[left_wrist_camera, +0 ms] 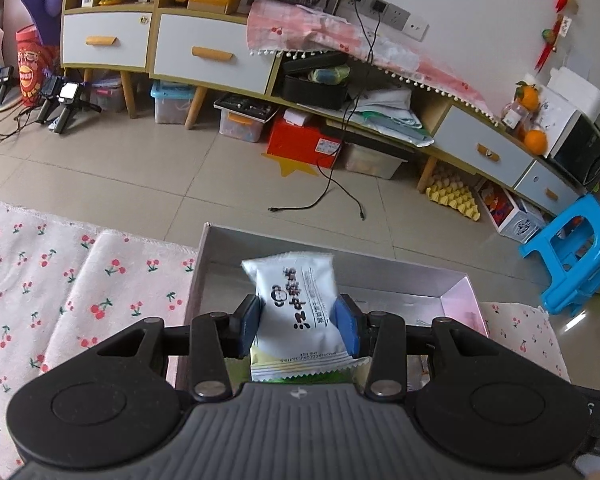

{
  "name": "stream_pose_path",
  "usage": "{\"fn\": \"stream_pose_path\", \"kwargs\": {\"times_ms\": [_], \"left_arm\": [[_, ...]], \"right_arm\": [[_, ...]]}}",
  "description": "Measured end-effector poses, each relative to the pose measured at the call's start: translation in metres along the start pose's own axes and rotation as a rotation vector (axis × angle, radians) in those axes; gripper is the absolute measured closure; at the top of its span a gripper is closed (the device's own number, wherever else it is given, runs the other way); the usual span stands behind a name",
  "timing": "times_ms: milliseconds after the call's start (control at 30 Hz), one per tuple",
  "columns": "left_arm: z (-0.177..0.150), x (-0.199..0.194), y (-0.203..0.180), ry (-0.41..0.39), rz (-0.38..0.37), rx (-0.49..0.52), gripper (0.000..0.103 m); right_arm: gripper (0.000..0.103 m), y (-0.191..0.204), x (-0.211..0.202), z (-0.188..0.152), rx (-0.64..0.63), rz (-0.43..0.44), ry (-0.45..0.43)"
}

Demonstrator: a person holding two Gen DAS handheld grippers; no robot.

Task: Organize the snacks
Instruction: 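Lift both held packs and carry them over the pink box, then lower both packs into the pink box and open both tools, then withdraw both tools from the box toward the remaining snacks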

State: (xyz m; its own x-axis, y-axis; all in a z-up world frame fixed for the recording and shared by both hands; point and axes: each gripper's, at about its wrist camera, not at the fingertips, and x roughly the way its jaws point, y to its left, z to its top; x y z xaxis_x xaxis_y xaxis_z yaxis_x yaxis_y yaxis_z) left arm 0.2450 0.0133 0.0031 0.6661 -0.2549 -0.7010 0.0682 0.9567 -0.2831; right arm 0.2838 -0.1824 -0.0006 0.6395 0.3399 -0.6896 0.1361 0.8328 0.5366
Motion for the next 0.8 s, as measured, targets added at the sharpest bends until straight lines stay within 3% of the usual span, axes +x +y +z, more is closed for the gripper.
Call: {"fn": "stream_pose_path", "kwargs": {"times_ms": [133, 433, 533, 800], "left_arm": [[0.001, 0.002, -0.003, 0.01, -0.011, 0.017, 0.048], [0.0, -0.009, -0.004, 0.014, 0.005, 0.036, 0.039], [-0.003, -0.019, -0.006, 0.01, 0.012, 0.052, 0.037], [-0.012, -0.044, -0.011, 0.004, 0.013, 0.069, 0.03]], "right_arm": [[0.054, -0.002, -0.001, 0.0, 0.02, 0.001, -0.002], [0.052, -0.005, -0.016, -0.001, 0.042, -0.008, 0.0], [0.046, -0.001, -0.027, -0.002, 0.032, -0.009, -0.007], [0.045, 0.011, -0.065, -0.011, 0.002, -0.004, -0.024]]}}
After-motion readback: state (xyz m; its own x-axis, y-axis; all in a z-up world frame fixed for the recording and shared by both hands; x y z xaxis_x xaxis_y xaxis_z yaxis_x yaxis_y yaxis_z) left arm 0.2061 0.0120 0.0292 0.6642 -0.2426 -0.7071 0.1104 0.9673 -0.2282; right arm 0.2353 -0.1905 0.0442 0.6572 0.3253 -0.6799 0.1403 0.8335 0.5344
